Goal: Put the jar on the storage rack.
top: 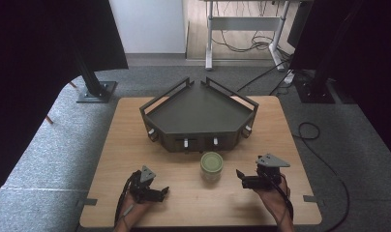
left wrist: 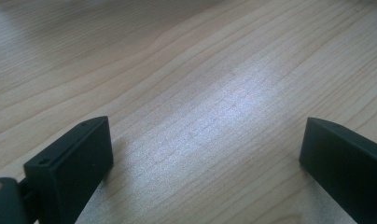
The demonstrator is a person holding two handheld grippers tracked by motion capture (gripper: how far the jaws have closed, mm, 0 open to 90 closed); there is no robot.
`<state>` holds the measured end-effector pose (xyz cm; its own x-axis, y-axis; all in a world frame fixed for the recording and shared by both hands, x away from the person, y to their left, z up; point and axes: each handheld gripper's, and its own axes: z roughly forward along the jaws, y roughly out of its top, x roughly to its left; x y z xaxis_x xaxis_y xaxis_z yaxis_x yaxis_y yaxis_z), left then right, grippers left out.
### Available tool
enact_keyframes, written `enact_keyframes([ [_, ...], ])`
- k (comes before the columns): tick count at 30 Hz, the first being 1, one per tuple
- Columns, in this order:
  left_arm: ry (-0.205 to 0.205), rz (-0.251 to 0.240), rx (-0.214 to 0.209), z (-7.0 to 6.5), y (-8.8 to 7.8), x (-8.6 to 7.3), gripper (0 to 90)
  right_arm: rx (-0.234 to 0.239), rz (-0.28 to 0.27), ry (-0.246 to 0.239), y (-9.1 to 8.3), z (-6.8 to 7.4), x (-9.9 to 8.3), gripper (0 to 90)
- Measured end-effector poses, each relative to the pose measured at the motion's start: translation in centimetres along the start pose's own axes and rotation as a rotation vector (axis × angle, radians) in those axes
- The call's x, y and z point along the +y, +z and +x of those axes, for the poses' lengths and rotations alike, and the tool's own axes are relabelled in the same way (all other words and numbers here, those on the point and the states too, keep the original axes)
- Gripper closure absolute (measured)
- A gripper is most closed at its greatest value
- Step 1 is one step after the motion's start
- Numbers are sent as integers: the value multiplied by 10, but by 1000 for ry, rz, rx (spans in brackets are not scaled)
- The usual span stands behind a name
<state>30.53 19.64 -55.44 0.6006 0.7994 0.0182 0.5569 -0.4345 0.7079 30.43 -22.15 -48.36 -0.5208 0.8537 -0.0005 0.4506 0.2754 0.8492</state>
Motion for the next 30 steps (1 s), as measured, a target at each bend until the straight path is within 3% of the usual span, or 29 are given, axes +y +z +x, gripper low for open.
enact_keyframes([
  [30,4,1,-3,0,-1,0,23,54,-32,-13,16,19,14,0],
])
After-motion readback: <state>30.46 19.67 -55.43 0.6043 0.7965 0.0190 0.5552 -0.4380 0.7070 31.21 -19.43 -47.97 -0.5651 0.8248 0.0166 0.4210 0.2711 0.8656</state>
